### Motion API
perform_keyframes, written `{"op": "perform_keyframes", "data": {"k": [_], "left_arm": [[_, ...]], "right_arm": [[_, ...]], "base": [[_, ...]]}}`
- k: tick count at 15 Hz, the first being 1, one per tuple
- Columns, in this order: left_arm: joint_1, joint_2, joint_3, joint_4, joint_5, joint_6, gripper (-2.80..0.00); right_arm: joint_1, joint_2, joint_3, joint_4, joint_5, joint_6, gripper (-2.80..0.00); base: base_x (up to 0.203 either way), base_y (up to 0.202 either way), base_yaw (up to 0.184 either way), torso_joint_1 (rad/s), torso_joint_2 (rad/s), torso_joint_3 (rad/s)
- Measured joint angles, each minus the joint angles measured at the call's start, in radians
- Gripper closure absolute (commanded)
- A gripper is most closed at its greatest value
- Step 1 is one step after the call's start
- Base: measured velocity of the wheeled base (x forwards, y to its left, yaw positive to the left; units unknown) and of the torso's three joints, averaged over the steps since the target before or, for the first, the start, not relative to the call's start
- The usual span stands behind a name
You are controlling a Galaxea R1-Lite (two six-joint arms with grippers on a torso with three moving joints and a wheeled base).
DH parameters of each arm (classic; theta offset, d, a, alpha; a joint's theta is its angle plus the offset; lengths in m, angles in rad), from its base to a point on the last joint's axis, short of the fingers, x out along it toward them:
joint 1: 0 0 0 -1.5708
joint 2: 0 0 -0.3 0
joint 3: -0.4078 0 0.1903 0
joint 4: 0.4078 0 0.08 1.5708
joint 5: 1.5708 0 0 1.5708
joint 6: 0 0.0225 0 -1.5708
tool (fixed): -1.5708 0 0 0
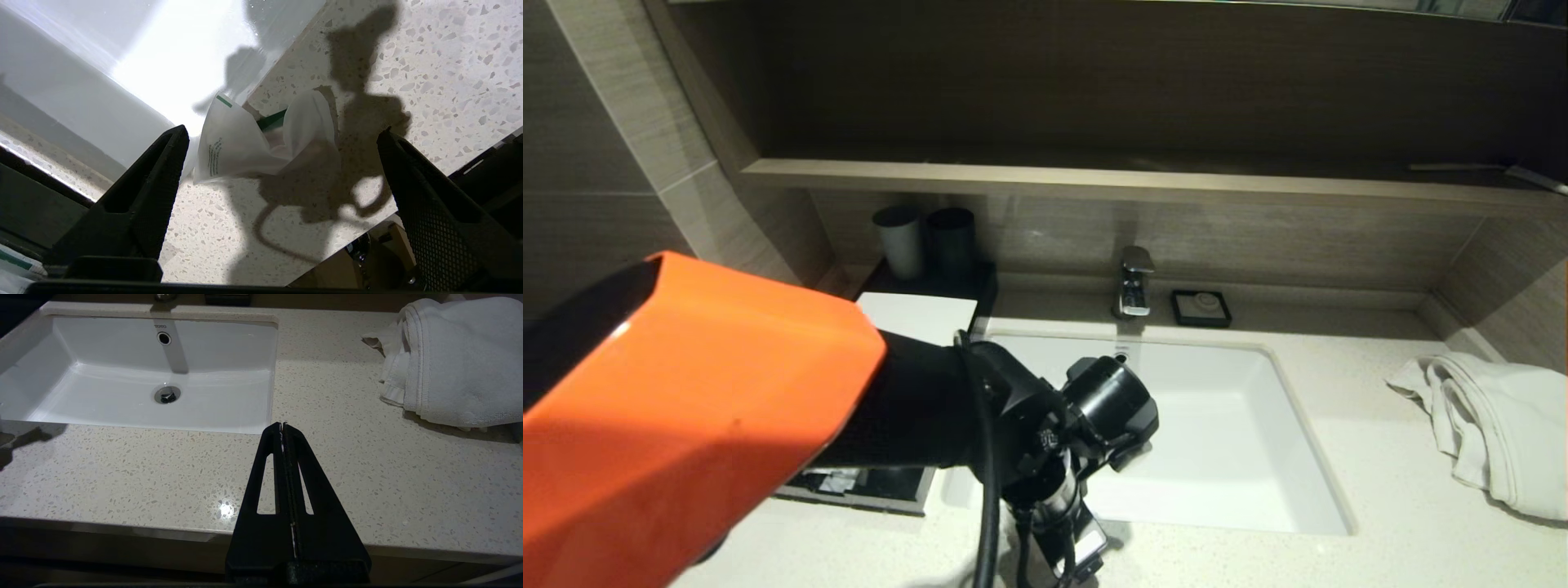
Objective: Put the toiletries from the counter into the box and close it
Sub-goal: Pick up the bathroom toiletry
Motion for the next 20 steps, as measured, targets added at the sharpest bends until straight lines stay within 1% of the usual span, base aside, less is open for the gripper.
{"op": "perform_keyframes", "data": {"k": [8, 13, 20], "left_arm": [[-0.001, 0.012, 0.014, 0.005, 0.002, 0.006, -2.80], [0.001, 0.005, 0.056, -0.006, 0.002, 0.006, -2.80], [0.001, 0.013, 0.061, -0.015, 0.002, 0.006, -2.80]], "right_arm": [[0.000, 0.000, 0.000, 0.000, 0.000, 0.000, 0.00], [0.000, 0.000, 0.000, 0.000, 0.000, 0.000, 0.00], [0.000, 0.000, 0.000, 0.000, 0.000, 0.000, 0.00]], "base": [[0.000, 0.000, 0.000, 0.000, 0.00, 0.000], [0.000, 0.000, 0.000, 0.000, 0.00, 0.000], [0.000, 0.000, 0.000, 0.000, 0.00, 0.000]]}}
